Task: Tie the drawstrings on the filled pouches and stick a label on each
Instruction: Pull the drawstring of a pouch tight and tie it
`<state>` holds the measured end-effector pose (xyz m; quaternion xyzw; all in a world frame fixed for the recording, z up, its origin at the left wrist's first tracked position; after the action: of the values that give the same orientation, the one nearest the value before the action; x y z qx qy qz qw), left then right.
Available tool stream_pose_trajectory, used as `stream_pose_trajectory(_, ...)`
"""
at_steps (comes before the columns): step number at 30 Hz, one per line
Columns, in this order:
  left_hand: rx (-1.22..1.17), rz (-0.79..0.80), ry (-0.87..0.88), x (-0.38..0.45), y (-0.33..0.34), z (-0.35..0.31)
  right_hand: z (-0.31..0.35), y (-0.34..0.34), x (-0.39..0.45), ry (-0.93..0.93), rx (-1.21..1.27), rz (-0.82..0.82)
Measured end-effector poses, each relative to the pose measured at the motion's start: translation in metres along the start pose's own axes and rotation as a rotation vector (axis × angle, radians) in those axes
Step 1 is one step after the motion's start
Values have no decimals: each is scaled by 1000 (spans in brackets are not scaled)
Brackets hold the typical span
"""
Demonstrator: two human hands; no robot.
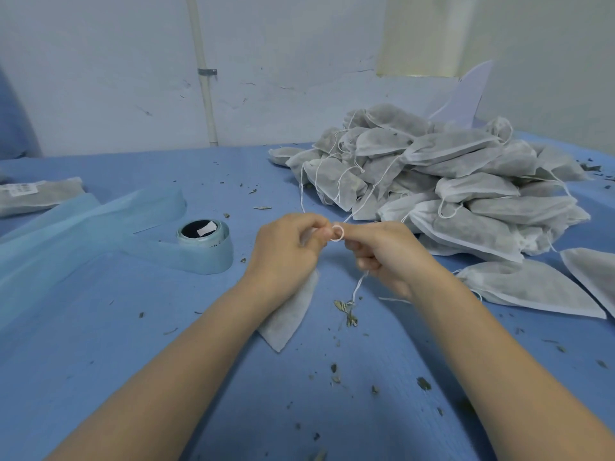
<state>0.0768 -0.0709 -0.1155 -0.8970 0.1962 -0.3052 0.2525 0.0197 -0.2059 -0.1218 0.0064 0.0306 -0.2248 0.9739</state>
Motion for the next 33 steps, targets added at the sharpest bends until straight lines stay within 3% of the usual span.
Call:
stream_pose_trajectory(5,181,-78,82,-1,4,-4,-2,-1,3,44,224,26)
stream_pose_trajectory(9,127,-118,22,-1,6,-2,-2,-1,-1,-77,25,1)
stream_pose_trajectory(14,37,-93,-90,-1,8,0,-3,1,-2,-115,4,-90)
stream_pose_trajectory(26,-612,61,-603,4,12,-8,-6,14,-4,20,426,159)
stream_pose_trajectory(29,-598,37,-492,0,14,-7,-5,15,-5,62,530,157)
stream_pose_trajectory(33,-309,-72,-175,-7,16,-8,-3,17,-7,110,669,167)
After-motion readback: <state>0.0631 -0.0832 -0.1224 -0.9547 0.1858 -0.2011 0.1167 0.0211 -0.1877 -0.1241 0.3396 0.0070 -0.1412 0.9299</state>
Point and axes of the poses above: each hand's wrist, its own x-axis towards the middle knuckle, its own y-axis out of the palm, z = x × y, the point moved 2 cm from there along x, towards the middle knuckle, and after that the axes turned 3 degrees about x, right-handed, at the moved point
